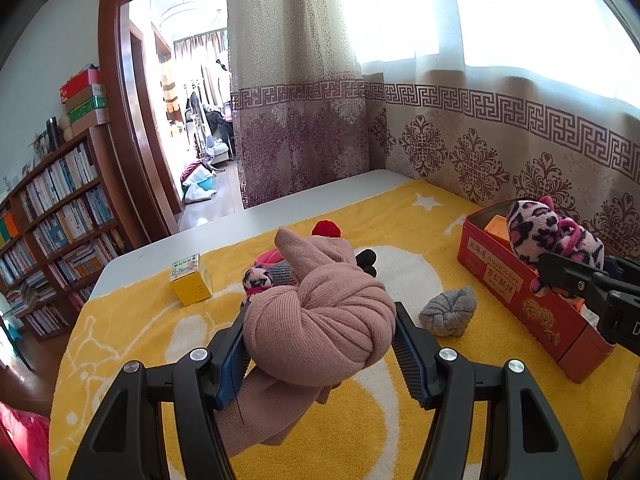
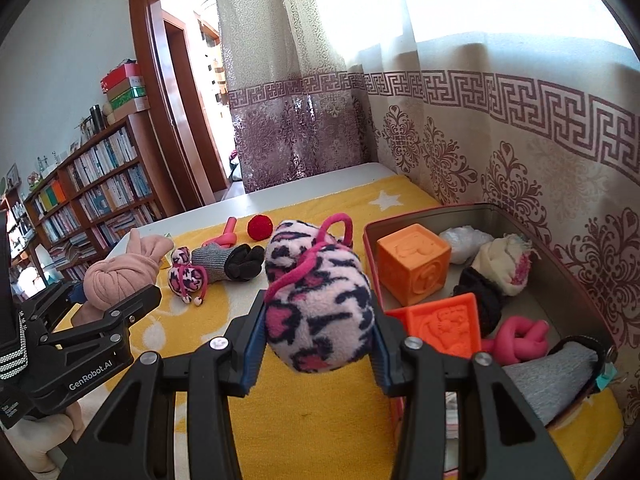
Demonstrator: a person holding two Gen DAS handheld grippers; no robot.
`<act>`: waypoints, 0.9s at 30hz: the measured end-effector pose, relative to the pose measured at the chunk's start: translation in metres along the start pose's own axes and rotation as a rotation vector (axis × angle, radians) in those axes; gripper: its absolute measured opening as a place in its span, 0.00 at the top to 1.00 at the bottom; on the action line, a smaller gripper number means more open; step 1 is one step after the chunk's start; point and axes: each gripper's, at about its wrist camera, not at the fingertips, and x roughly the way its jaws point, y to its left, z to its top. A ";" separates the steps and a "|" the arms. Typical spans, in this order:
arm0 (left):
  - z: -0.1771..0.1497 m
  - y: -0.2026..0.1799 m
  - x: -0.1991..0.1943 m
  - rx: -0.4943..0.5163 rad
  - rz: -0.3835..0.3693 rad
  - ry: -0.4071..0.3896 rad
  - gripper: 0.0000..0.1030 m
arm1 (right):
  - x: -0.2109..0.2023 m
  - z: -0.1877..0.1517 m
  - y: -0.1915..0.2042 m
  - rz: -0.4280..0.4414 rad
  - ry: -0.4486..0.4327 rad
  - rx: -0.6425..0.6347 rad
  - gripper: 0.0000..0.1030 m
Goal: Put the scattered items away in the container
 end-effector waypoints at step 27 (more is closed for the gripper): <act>0.026 -0.080 -0.001 0.124 -0.070 -0.022 0.36 | -0.035 0.009 -0.091 -0.094 -0.084 0.156 0.53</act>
